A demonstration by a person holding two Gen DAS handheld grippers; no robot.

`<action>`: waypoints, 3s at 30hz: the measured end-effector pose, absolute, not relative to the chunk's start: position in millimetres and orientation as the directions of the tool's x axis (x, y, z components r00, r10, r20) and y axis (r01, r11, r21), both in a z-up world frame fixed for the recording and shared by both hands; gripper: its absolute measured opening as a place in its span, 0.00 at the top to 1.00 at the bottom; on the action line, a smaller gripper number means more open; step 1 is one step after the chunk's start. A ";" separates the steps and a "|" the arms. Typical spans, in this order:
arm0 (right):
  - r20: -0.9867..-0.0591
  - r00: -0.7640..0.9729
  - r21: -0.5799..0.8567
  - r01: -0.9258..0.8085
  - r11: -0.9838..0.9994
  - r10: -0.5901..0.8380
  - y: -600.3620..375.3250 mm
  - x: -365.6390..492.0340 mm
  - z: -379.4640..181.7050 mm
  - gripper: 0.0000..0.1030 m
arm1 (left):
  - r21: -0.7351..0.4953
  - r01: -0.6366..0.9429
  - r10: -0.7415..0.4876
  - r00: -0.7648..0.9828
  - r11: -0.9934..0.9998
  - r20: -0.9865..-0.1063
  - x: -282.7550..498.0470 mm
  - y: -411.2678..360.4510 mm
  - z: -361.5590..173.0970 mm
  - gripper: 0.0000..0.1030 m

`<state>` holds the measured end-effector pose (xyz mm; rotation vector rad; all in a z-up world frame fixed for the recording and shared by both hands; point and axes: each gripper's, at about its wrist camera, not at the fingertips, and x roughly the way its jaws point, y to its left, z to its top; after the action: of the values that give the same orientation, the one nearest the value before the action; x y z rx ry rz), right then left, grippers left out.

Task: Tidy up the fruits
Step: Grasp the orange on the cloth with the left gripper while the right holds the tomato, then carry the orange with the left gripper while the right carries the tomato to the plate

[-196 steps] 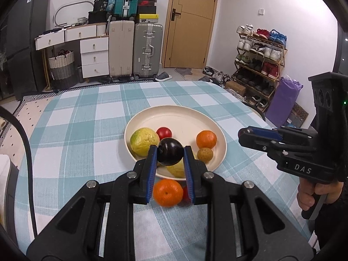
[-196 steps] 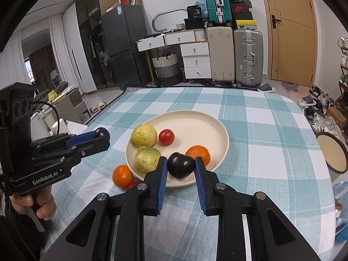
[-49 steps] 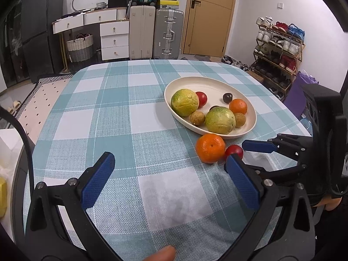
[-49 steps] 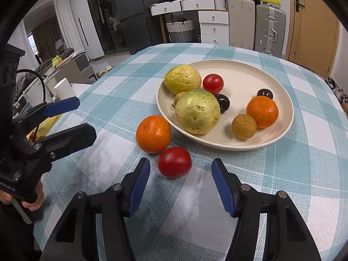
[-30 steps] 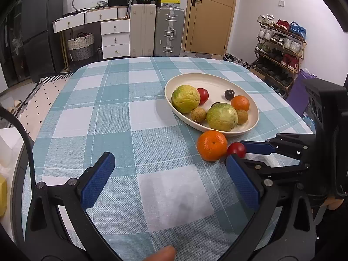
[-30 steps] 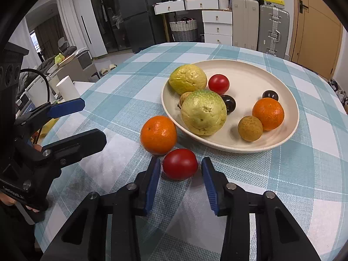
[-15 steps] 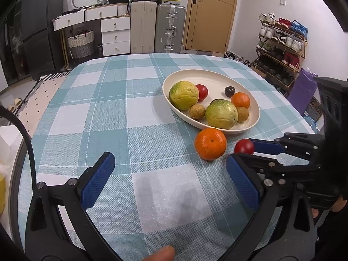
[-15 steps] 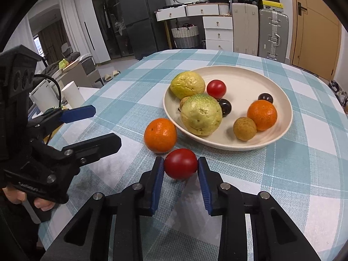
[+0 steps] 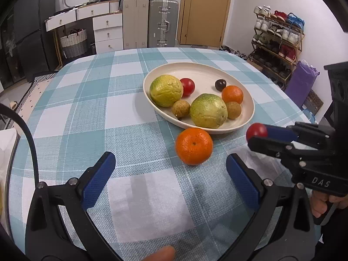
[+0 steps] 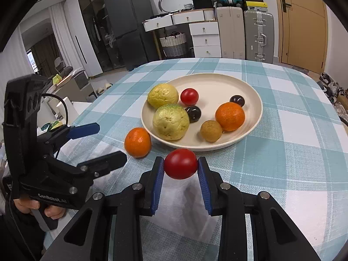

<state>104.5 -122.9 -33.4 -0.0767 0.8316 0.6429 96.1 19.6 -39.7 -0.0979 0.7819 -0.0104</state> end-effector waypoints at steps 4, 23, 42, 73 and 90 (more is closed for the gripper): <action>-0.704 0.508 0.178 -0.551 0.815 0.497 -131.0 107.0 -29.7 0.68 | -0.108 -0.030 -0.056 0.706 0.994 -0.706 103.1 16.9 -41.1 0.02; -0.686 0.524 0.195 -0.536 0.821 0.505 -148.0 107.7 -24.2 0.69 | -0.152 -0.007 -0.109 0.666 0.988 -0.738 119.3 13.6 -49.7 0.41; -0.677 0.535 0.195 -0.531 0.825 0.505 -152.2 112.4 -21.7 0.69 | -0.165 0.036 -0.146 0.676 0.986 -0.722 117.3 5.2 -46.5 0.64; -0.679 0.569 0.184 -0.480 0.858 0.464 -180.9 123.9 -16.0 0.68 | -0.164 0.057 -0.147 0.778 0.985 -0.611 118.5 10.2 1.5 0.64; -0.750 0.578 0.146 -0.329 0.933 0.321 -265.8 11.6 -42.2 0.48 | -0.168 0.083 -0.168 0.787 0.982 -0.593 98.1 1.0 4.1 0.64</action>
<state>11.6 -265.8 -42.2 -0.0093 0.8757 0.3802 98.1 1.0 4.1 -0.1360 0.6512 -0.1356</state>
